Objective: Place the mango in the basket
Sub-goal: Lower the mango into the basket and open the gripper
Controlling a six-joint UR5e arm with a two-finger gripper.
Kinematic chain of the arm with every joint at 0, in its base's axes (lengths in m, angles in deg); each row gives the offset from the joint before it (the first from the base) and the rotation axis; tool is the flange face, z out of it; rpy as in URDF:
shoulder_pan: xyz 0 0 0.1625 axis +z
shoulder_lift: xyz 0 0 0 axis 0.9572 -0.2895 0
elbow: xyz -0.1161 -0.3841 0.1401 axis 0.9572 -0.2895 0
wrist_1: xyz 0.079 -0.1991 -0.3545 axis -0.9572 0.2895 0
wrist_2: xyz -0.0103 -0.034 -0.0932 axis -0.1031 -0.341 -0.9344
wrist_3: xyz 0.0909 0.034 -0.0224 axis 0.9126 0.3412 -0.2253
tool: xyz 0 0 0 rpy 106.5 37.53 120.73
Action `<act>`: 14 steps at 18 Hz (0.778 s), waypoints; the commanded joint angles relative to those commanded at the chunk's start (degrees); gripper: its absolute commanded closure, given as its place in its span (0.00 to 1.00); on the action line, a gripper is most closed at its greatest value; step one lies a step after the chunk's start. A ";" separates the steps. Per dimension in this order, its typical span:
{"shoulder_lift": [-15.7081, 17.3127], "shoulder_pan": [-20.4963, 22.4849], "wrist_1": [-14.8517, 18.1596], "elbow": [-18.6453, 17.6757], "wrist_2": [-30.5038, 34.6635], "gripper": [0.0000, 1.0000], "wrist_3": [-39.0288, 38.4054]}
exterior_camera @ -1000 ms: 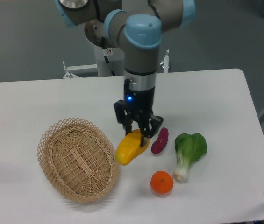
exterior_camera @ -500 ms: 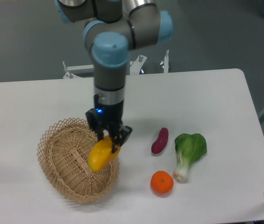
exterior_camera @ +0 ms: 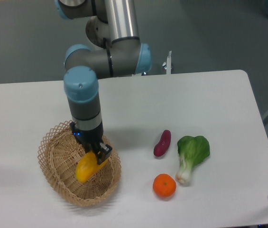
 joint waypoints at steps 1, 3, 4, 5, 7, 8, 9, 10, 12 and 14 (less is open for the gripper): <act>-0.52 -0.26 0.00 -0.09 0.00 0.53 0.00; -1.32 -0.88 0.09 0.00 0.26 0.51 0.09; -1.67 -1.05 0.09 -0.09 0.44 0.51 0.09; -1.93 -1.05 0.09 -0.09 0.44 0.51 0.44; -2.11 -1.32 0.09 -0.09 0.44 0.51 1.75; -2.20 -1.32 0.09 -0.09 0.44 0.50 2.02; -2.37 -1.41 0.09 -0.09 0.27 0.50 1.93; -2.72 -1.75 0.09 -0.09 0.26 0.47 1.85; -2.64 -1.93 0.00 0.00 0.26 0.22 1.93; -2.64 -2.02 0.00 0.00 0.26 0.00 1.85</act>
